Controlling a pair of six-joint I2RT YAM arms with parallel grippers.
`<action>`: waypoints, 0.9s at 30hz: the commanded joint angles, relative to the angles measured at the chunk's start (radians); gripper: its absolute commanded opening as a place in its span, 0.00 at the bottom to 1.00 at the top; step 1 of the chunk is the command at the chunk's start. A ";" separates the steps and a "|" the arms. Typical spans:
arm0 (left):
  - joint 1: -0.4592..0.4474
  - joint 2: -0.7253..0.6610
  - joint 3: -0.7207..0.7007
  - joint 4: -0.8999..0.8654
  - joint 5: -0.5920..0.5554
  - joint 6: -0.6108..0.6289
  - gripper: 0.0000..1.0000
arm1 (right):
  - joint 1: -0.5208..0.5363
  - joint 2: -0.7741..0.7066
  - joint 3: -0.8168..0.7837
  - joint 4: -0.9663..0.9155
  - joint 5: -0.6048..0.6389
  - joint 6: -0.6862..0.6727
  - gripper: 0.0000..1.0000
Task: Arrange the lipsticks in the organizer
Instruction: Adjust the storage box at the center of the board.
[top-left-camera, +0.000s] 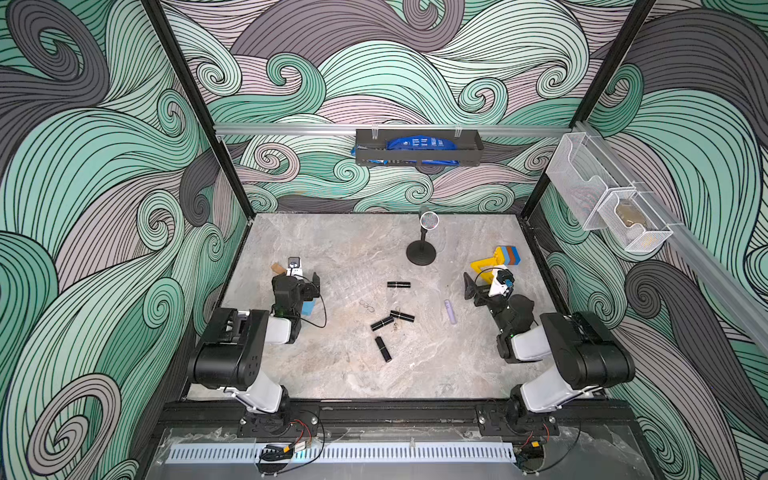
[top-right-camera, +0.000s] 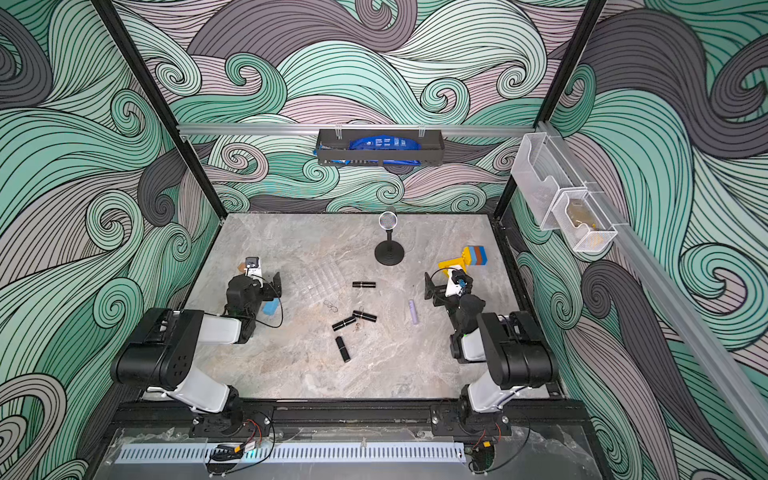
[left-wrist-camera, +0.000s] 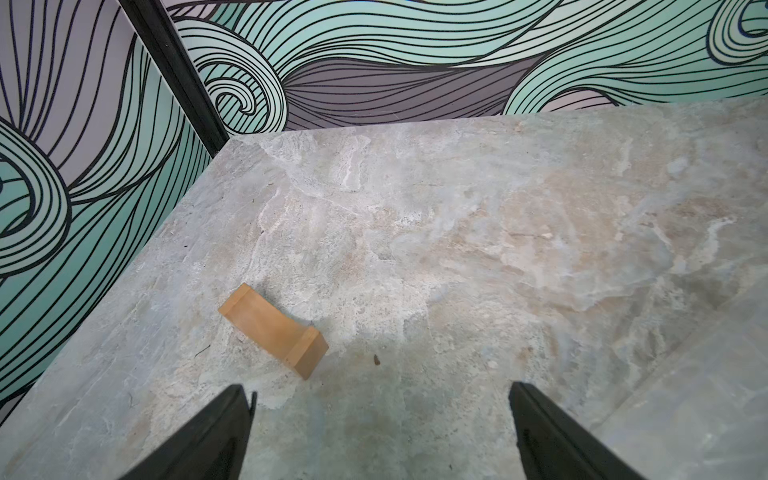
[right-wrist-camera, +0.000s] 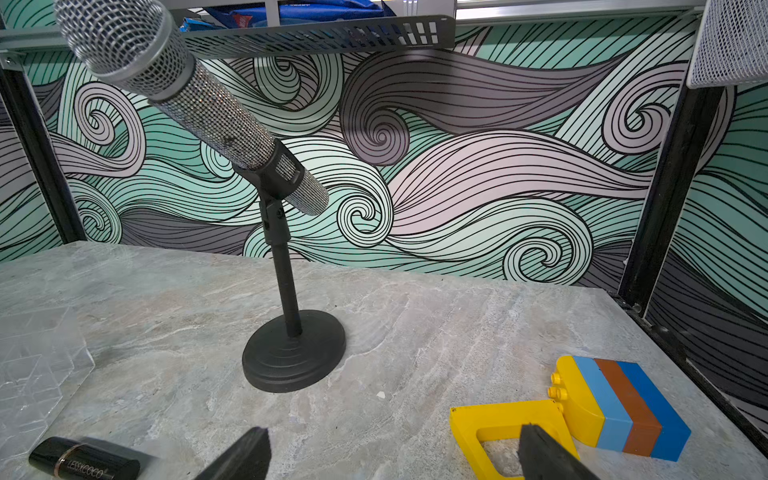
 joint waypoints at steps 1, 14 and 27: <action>0.008 0.002 0.011 -0.001 0.002 -0.010 0.99 | -0.004 -0.007 0.010 0.004 -0.019 -0.014 0.99; 0.008 0.002 0.011 -0.002 0.003 -0.009 0.99 | -0.003 -0.008 0.011 0.003 -0.019 -0.013 0.99; -0.055 -0.166 0.008 -0.126 -0.076 0.050 0.99 | 0.136 -0.218 0.056 -0.233 0.279 -0.074 0.99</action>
